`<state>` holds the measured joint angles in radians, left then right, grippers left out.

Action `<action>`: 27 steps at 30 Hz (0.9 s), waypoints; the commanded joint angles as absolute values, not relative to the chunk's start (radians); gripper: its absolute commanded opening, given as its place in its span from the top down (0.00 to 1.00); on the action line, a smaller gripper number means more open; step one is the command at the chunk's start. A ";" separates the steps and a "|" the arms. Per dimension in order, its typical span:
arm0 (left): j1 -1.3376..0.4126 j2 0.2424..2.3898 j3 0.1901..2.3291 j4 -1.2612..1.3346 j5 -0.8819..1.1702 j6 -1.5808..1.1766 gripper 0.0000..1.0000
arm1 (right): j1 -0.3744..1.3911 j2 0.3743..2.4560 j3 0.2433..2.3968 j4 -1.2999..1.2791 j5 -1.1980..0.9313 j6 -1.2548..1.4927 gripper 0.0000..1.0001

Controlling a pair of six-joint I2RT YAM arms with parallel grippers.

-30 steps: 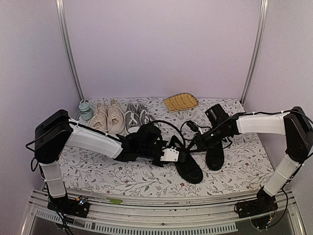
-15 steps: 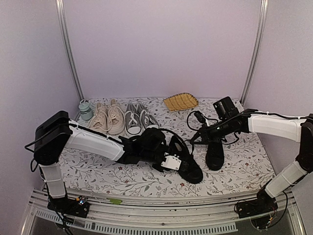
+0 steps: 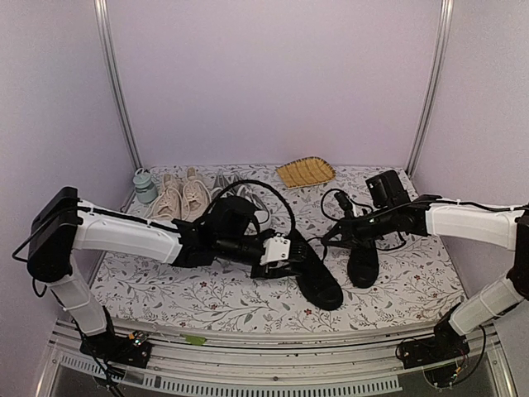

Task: Tie the shoes
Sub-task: Pick up the shoelace.

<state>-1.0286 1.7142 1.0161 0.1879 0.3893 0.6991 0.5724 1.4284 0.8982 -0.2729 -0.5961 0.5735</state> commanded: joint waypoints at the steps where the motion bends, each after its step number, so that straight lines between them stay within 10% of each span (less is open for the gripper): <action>1: -1.021 1.703 0.982 0.320 0.410 0.497 0.51 | 0.592 1.380 0.857 -0.148 -0.573 0.697 0.99; 5: -1.037 1.748 1.009 0.426 0.310 0.321 0.63 | 0.594 1.356 0.831 -0.088 -0.540 0.753 0.99; 21: -1.082 1.941 1.186 0.342 0.081 0.228 0.54 | 0.627 1.330 0.769 0.024 -0.536 0.857 0.99; 27: -1.084 1.897 1.176 0.343 0.070 0.203 1.00 | 0.620 1.317 0.736 0.052 -0.608 0.862 0.97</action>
<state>-1.0767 1.9331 1.1667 0.3641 0.1032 0.2333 0.6216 1.3369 0.7559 0.0101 -0.5549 0.8562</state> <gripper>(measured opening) 0.080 0.011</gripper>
